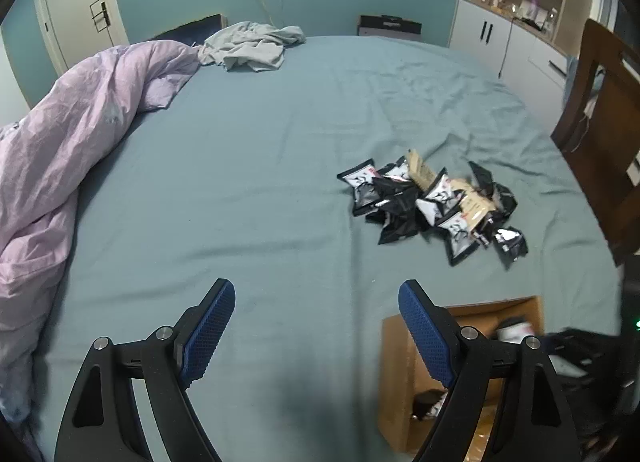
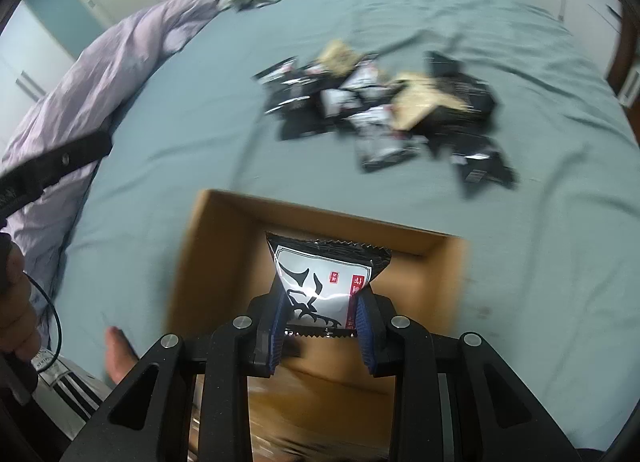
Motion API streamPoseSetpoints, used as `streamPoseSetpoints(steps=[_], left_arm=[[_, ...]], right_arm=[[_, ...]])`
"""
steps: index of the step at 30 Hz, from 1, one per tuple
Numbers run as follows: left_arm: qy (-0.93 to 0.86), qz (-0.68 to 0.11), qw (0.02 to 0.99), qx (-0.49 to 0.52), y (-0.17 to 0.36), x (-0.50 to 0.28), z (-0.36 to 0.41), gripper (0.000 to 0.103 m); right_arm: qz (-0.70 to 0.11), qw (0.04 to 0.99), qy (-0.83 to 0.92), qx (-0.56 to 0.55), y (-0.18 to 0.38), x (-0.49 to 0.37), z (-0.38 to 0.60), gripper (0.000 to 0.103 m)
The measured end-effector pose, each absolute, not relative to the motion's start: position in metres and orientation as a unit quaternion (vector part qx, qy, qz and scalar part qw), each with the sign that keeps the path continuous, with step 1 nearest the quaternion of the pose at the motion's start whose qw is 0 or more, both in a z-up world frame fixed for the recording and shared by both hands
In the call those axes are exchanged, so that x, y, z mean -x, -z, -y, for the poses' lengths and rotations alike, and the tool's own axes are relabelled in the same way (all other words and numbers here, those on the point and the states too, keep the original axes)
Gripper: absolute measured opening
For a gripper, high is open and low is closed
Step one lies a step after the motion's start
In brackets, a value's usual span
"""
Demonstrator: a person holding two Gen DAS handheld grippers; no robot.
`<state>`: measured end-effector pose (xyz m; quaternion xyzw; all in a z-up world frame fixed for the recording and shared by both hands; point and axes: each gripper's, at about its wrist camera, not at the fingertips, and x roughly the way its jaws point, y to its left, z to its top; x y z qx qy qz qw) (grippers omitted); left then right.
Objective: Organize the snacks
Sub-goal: 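Lower both held packets into the cardboard box and open both tools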
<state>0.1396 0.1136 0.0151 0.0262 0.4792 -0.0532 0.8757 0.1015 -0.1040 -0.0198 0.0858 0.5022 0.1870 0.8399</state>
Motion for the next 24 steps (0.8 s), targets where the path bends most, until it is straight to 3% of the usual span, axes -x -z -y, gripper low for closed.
streamPoseSetpoints(steps=[13,20,23,24], left_arm=[[0.055,-0.449,0.891,-0.049,-0.026,-0.123,-0.112,0.085],[0.052,-0.445,0.892,-0.052,-0.025,-0.122,-0.109,0.085],[0.055,-0.446,0.892,-0.057,-0.025,-0.121,-0.107,0.085],[0.055,-0.446,0.891,-0.059,-0.024,-0.120,-0.106,0.085]], right_arm=[[-0.564,0.813,-0.129,-0.061,0.062,-0.149,0.037,0.030],[-0.589,0.789,-0.125,-0.121,0.074,-0.166,0.043,0.030],[-0.599,0.777,-0.132,-0.142,0.073,-0.165,0.052,0.045],[-0.600,0.775,-0.137,-0.145,0.070,-0.164,0.056,0.054]])
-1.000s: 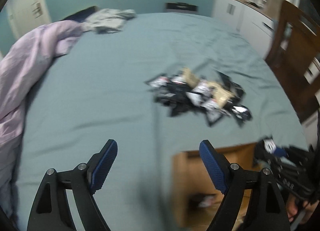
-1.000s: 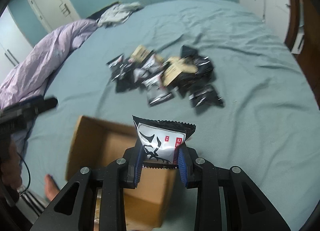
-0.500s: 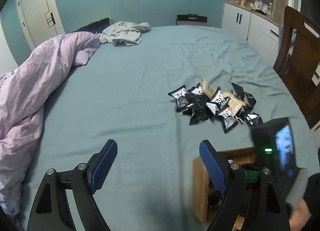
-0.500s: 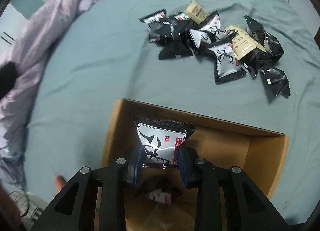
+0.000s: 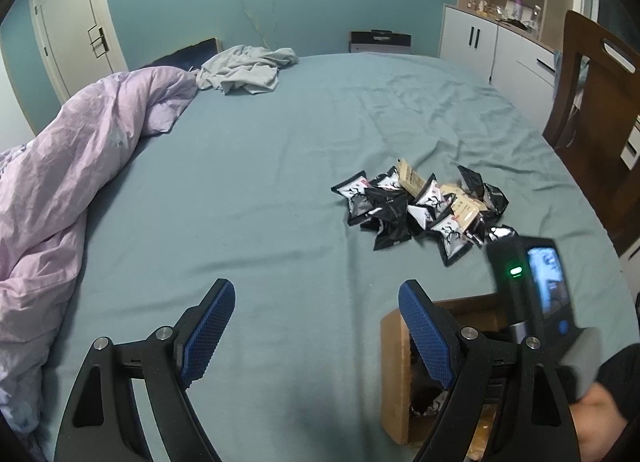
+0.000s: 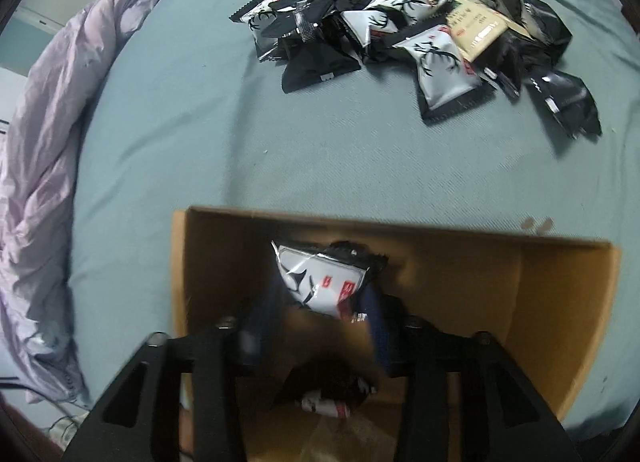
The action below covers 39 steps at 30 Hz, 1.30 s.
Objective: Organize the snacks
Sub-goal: 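Lower both held packets into the cardboard box and open both tools, then reach the right tool to the pile and grasp a black snack packet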
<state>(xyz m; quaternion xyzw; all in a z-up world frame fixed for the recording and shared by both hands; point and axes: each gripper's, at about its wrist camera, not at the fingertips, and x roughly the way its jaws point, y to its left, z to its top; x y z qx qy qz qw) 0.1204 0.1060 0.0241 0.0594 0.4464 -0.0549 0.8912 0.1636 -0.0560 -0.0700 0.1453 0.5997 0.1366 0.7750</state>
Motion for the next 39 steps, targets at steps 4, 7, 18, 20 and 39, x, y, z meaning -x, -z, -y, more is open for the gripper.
streamPoseSetpoints(steps=[4,7,18,20,39], left_arm=[[0.056,-0.447,0.890,-0.071,-0.021,-0.119,-0.102,0.085],[0.056,-0.453,0.886,-0.078,-0.017,-0.119,-0.097,0.085],[0.108,-0.481,0.864,-0.100,-0.007,-0.104,-0.059,0.086],[0.115,-0.485,0.859,-0.114,-0.002,-0.099,-0.051,0.086],[0.123,-0.520,0.835,-0.132,0.018,-0.101,-0.030,0.086]], right_arm=[[-0.584,0.784,-0.156,-0.145,0.044,-0.152,0.077,0.064],[-0.562,0.801,-0.150,-0.145,0.019,-0.134,0.104,0.065],[-0.501,0.864,-0.029,-0.034,-0.028,-0.067,0.187,0.072],[-0.497,0.867,-0.030,-0.027,-0.024,-0.064,0.192,0.072],[-0.481,0.869,-0.028,-0.113,0.009,-0.079,0.225,0.072]])
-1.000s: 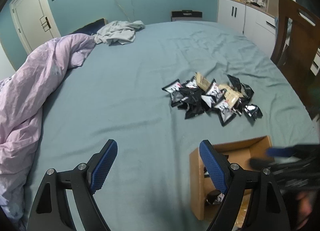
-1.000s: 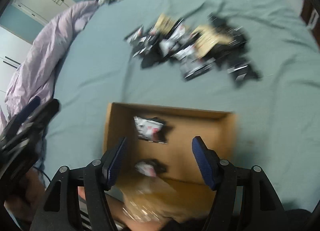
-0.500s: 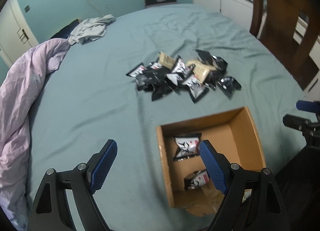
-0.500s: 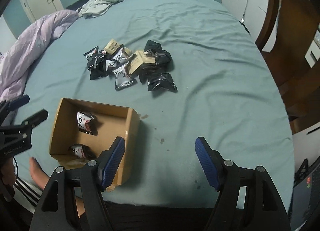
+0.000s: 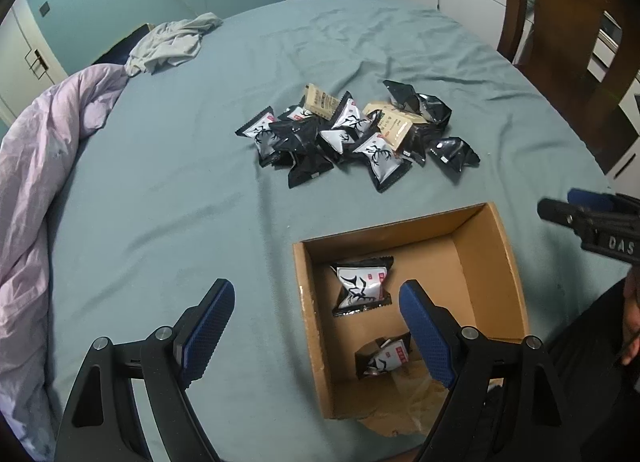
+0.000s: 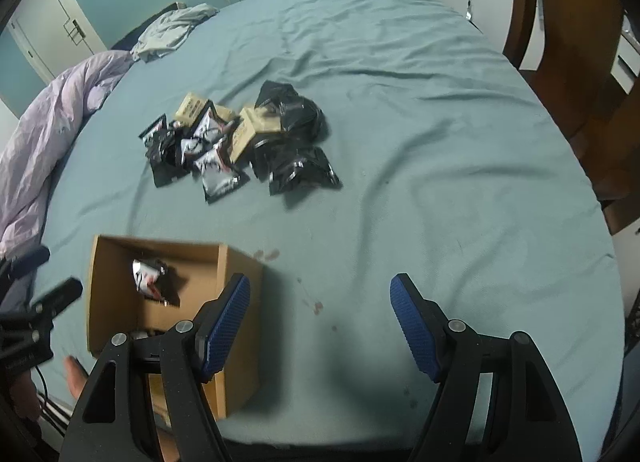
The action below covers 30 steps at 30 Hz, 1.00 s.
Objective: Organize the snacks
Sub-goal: 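Reach the right tool to the pile and grasp a black snack packet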
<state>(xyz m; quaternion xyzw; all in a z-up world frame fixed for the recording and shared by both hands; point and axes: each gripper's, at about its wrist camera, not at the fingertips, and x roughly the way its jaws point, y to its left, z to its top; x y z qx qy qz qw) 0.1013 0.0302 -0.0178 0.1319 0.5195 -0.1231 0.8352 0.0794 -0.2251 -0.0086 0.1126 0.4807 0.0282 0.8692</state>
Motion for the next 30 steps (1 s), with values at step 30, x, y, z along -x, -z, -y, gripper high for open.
streamPoseSetpoints(steps=[30], left_arm=[[0.132,-0.532,0.828,-0.120,0.025,-0.114,-0.024,0.086]], right_arm=[[-0.525,0.844,-0.038,-0.102,0.079,-0.235,0.208,0.072]])
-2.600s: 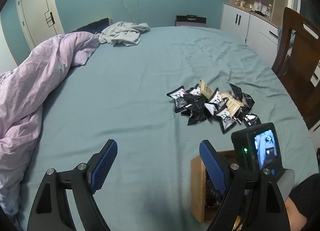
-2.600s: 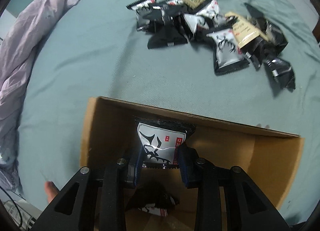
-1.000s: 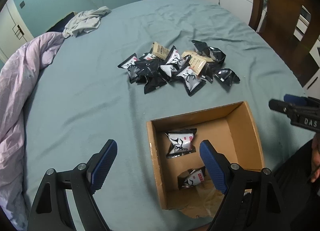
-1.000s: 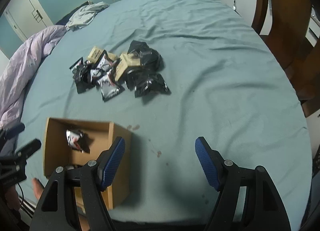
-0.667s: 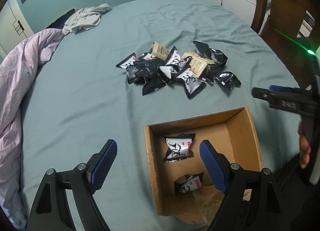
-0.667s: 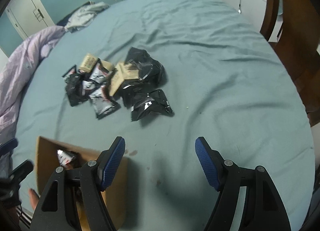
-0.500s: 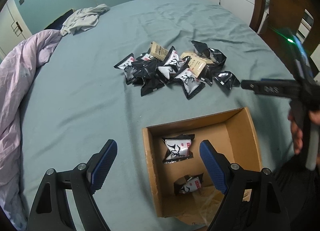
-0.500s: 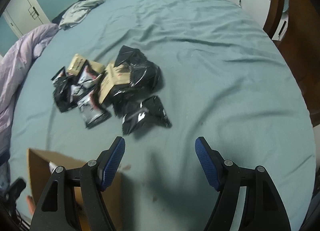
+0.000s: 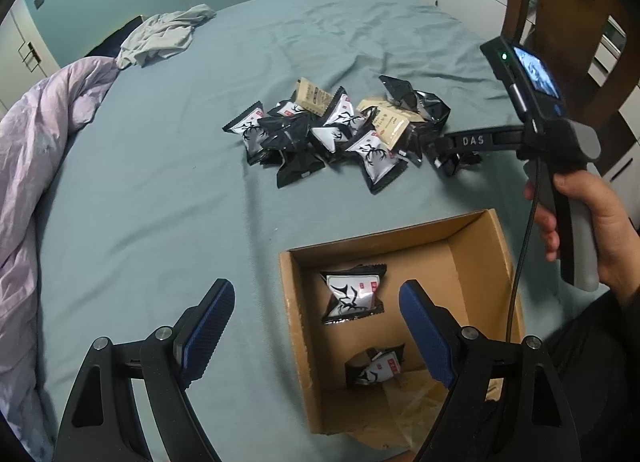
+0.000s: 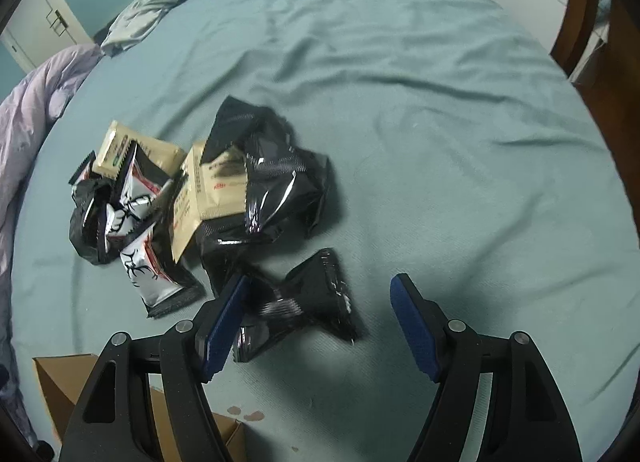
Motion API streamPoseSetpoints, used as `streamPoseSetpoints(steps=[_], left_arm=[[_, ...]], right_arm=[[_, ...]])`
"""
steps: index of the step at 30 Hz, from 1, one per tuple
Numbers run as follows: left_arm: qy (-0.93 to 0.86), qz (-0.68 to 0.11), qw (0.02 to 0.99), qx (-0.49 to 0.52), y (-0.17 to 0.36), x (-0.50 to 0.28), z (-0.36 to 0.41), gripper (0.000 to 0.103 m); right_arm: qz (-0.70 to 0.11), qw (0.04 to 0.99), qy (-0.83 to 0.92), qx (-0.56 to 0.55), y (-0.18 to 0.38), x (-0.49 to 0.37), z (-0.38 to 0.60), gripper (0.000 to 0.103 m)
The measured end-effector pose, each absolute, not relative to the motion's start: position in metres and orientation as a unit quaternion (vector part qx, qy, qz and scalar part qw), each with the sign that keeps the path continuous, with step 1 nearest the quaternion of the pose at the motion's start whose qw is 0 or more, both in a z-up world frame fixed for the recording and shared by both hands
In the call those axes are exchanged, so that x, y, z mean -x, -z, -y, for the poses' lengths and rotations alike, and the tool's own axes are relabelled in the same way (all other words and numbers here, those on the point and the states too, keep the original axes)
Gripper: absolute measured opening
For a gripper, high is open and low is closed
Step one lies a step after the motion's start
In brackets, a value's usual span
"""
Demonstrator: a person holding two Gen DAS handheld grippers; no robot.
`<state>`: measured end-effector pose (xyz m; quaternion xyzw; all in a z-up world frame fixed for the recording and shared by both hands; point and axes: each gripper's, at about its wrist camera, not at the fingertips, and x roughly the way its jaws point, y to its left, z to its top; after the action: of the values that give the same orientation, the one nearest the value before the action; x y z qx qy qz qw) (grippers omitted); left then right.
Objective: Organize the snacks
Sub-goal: 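Reach the right tool to the pile and grasp a black snack packet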
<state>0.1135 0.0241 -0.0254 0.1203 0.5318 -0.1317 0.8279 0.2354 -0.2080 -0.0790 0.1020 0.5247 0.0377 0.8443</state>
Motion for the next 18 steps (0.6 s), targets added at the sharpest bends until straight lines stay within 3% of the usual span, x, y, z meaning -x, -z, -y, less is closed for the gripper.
streamPoseSetpoints(steps=[2,3,5,6,12,18], left_arm=[[0.127,-0.526,0.833,-0.116,0.023,-0.114,-0.025,0.086],[0.127,-0.523,0.835,-0.115,0.021,-0.114,-0.025,0.086],[0.126,-0.516,0.840,-0.114,0.018,-0.113,-0.025,0.086],[0.125,-0.512,0.842,-0.115,0.018,-0.113,-0.024,0.086],[0.108,-0.493,0.853,-0.129,0.019,-0.113,-0.026,0.086],[0.084,-0.493,0.857,-0.126,0.021,-0.116,-0.034,0.086]], right_arm=[[-0.531,0.842,-0.039,-0.090,0.084,-0.237,0.203,0.072],[-0.532,0.842,-0.039,-0.078,0.086,-0.237,0.200,0.067],[-0.523,0.848,-0.049,-0.063,0.085,-0.235,0.194,0.047],[-0.520,0.851,-0.052,-0.058,0.084,-0.234,0.193,0.044],[-0.495,0.867,-0.042,-0.045,0.068,-0.221,0.192,0.034],[-0.455,0.883,-0.054,-0.099,0.030,-0.181,0.209,0.034]])
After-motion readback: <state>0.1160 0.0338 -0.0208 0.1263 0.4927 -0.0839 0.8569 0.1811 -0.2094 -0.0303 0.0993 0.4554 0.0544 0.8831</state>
